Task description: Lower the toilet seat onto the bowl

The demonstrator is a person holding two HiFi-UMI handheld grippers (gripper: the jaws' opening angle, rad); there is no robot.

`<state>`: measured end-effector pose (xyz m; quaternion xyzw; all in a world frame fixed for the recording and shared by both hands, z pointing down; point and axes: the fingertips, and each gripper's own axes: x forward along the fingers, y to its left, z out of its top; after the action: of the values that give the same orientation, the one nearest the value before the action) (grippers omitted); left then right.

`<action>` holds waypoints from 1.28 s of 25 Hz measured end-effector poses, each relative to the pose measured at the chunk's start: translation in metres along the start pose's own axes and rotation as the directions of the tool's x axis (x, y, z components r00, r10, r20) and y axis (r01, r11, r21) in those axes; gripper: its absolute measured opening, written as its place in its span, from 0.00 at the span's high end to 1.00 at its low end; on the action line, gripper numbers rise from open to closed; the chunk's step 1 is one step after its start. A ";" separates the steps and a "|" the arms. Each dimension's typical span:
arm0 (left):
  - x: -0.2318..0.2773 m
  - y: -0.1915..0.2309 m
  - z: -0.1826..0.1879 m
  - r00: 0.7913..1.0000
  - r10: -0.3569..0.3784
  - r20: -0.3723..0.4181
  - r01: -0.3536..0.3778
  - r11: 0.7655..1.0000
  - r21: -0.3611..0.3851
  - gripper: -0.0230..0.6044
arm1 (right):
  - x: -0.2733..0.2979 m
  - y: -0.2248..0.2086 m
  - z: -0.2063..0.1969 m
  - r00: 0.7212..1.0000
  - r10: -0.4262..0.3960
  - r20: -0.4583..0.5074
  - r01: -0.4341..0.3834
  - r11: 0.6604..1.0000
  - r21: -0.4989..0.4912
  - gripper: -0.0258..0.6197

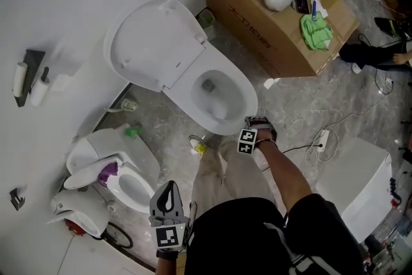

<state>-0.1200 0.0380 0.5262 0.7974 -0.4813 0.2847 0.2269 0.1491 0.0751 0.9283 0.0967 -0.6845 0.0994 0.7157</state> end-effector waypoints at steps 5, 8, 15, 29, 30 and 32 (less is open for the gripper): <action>0.004 0.000 -0.009 1.000 0.005 -0.031 -0.007 0.999 -0.050 0.94 | 0.013 0.003 -0.003 1.000 0.015 -0.005 -0.015 1.000 -0.001 0.66; 0.011 0.000 -0.007 1.000 0.003 -0.029 -0.005 0.997 -0.075 0.94 | 0.022 0.004 -0.005 1.000 0.022 -0.010 -0.022 1.000 0.006 0.66; 0.018 -0.004 -0.016 0.998 0.000 -0.064 -0.004 0.998 -0.066 0.94 | 0.040 0.009 -0.006 0.999 0.043 -0.013 -0.043 0.999 0.032 0.66; 0.023 -0.011 -0.044 0.992 0.024 -0.123 -0.037 0.994 -0.100 0.94 | 0.071 0.016 -0.009 0.997 0.076 0.006 -0.076 0.986 0.150 0.63; 0.022 -0.012 -0.047 0.992 0.027 -0.127 -0.040 0.994 -0.106 0.94 | 0.073 0.016 -0.009 0.996 0.085 0.004 -0.084 0.984 0.157 0.63; 0.023 -0.012 -0.054 0.990 0.029 -0.135 -0.044 0.992 -0.115 0.94 | 0.078 0.014 -0.010 0.995 0.095 -0.006 -0.093 0.981 0.169 0.63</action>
<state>-0.1131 0.0631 0.5799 0.7528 -0.4956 0.3126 0.2999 0.1577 0.0921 1.0062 0.1238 -0.6725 0.1916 0.7041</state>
